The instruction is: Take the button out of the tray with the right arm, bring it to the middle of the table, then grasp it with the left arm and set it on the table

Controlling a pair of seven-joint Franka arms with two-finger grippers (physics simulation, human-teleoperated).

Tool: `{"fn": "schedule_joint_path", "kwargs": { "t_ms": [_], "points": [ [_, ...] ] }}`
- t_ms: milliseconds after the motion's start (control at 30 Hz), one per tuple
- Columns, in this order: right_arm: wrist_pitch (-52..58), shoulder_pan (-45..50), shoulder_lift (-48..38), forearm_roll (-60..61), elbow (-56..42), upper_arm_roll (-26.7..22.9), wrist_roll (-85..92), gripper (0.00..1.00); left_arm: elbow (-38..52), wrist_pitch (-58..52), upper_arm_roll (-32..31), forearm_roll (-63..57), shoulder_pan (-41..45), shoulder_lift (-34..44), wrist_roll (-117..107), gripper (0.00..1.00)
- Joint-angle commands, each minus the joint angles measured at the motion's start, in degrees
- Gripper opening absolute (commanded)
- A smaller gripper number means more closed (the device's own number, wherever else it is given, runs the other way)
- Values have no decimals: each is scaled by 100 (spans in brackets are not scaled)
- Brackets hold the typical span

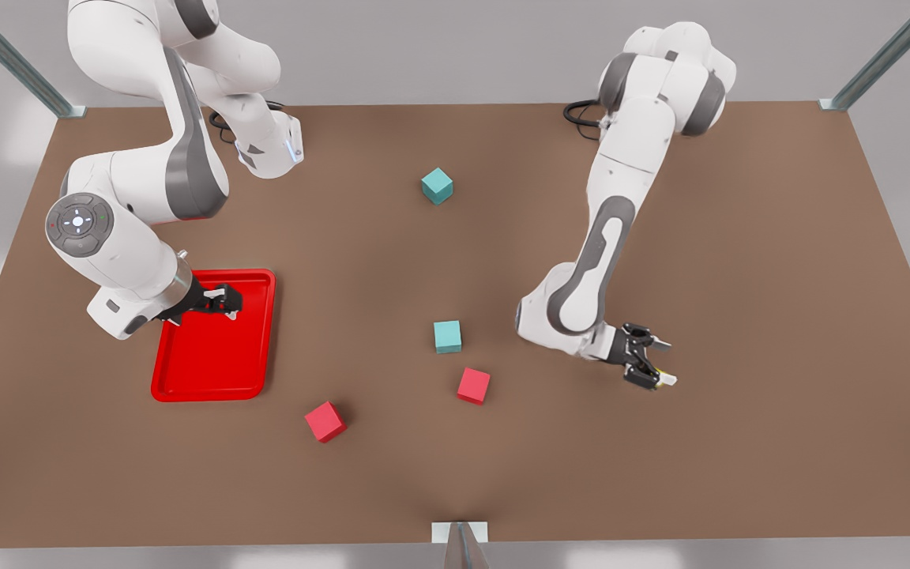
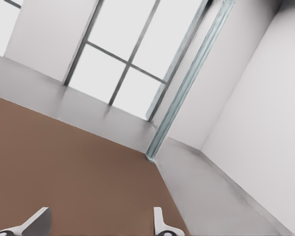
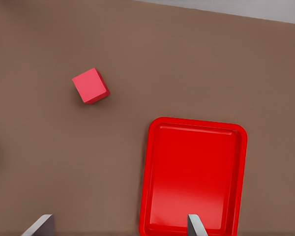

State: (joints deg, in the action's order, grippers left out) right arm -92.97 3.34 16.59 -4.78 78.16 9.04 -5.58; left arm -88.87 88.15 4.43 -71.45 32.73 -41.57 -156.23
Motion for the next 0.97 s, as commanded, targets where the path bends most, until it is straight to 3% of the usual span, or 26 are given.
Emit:
{"fn": "schedule_joint_path", "kwargs": {
  "t_ms": [0, 33, 67, 100, 133, 167, 233, 367, 467, 933],
  "points": [
    [7, 0, -7, 3, -3, 1, 4, 100, 306, -186, -83, 1662, 24, 474, 11338, 100],
    [-2, 0, -7, 3, -3, 1, 4, 100, 868, 804, -39, 3663, -82, 457, 13346, 100],
    [-2, 0, -7, 3, -3, 1, 4, 100, 1520, 801, 102, 6381, -704, 448, 15311, 100],
    [7, 0, -7, 3, -3, 1, 4, 100, 2100, -674, 128, 7374, -979, 597, 16124, 100],
    [7, 0, -7, 3, -3, 1, 4, 100, 2743, -1651, 128, 7383, -987, 913, 16106, 100],
    [-2, 0, -7, 3, -3, 1, 4, 100, 2796, -1898, 172, 7347, -996, 1589, 16124, 100],
    [-2, 0, -7, 3, -3, 1, 4, 100, 2331, -2118, 163, 7295, -1269, 2732, 16150, 100],
    [7, 0, -7, 3, -3, 1, 4, 100, 1022, -1442, -21, 6996, -1515, 3831, 16159, 100],
    [-2, 0, 2, 12, -3, 1, 13, 100, 643, -1221, -30, 7022, -1497, 3867, 16484, 100],
    [-2, -17, 204, 21, -3, 1, 4, 100, 634, -1230, -30, 7049, -1506, 3876, 16485, 100]
  ]
}}
